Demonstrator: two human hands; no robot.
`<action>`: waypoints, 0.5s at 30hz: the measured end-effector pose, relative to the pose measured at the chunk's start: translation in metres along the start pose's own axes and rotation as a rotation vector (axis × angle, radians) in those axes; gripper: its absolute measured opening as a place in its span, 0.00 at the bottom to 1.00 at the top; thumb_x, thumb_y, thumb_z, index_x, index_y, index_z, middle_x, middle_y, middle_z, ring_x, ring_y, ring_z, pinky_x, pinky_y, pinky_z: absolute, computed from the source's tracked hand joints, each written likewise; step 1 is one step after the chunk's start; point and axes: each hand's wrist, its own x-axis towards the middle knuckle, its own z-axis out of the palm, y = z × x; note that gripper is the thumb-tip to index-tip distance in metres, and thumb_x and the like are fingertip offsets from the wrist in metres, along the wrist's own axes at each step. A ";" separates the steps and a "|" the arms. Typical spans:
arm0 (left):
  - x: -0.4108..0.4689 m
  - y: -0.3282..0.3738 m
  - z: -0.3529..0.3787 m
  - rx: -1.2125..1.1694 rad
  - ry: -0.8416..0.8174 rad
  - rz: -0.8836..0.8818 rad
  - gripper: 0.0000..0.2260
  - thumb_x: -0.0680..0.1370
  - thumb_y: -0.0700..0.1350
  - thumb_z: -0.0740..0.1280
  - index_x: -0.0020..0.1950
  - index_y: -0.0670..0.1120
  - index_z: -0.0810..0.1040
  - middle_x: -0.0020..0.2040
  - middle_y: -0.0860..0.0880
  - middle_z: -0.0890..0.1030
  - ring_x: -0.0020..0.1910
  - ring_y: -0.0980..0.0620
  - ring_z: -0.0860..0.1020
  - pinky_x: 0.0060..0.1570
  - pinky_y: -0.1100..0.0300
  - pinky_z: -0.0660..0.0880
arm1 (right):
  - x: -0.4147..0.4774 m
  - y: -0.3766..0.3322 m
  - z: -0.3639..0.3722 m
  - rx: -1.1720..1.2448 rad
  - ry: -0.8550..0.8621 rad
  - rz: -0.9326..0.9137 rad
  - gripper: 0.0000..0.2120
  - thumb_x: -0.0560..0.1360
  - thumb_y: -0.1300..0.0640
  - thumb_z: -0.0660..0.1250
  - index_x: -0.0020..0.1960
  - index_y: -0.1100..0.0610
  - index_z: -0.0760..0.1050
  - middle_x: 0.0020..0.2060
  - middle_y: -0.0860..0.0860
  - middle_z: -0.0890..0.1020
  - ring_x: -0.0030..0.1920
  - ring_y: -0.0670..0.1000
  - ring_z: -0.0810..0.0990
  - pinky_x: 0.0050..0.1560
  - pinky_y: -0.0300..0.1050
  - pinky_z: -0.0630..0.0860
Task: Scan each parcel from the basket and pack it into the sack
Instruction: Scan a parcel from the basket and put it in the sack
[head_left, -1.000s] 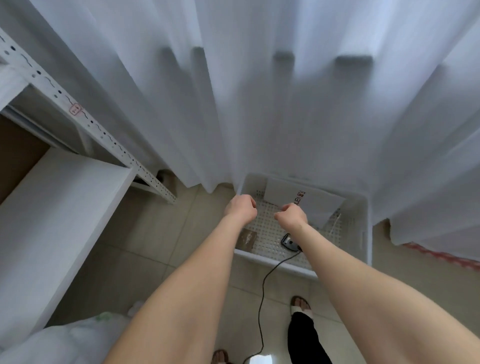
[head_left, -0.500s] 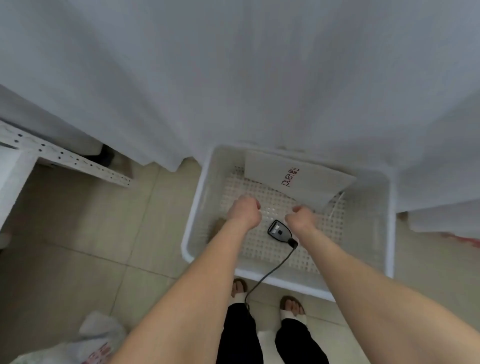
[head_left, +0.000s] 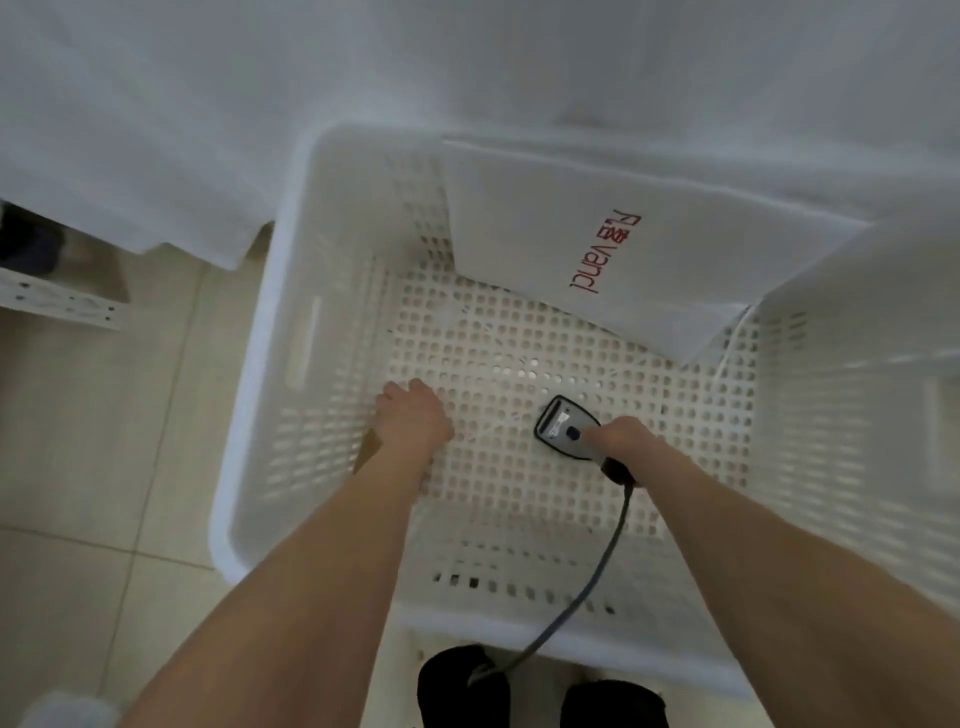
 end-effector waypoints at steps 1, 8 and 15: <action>0.010 -0.003 0.005 0.010 -0.004 -0.032 0.28 0.75 0.50 0.68 0.69 0.42 0.61 0.69 0.39 0.62 0.68 0.41 0.63 0.65 0.49 0.65 | 0.009 0.000 0.001 0.022 -0.013 0.026 0.15 0.79 0.51 0.67 0.46 0.63 0.69 0.35 0.57 0.72 0.33 0.55 0.72 0.38 0.46 0.71; 0.046 -0.011 0.025 -0.064 -0.025 -0.120 0.27 0.75 0.51 0.68 0.70 0.43 0.62 0.67 0.39 0.61 0.67 0.39 0.64 0.63 0.48 0.68 | 0.039 -0.002 0.019 0.310 -0.106 0.166 0.11 0.79 0.61 0.63 0.59 0.64 0.66 0.37 0.58 0.73 0.31 0.54 0.73 0.29 0.44 0.75; 0.009 -0.003 -0.028 -0.602 0.081 -0.132 0.30 0.72 0.53 0.70 0.69 0.43 0.65 0.66 0.40 0.62 0.64 0.37 0.68 0.61 0.49 0.70 | -0.019 -0.029 0.022 0.740 -0.235 -0.019 0.02 0.77 0.66 0.68 0.46 0.65 0.75 0.36 0.61 0.79 0.23 0.51 0.77 0.25 0.41 0.76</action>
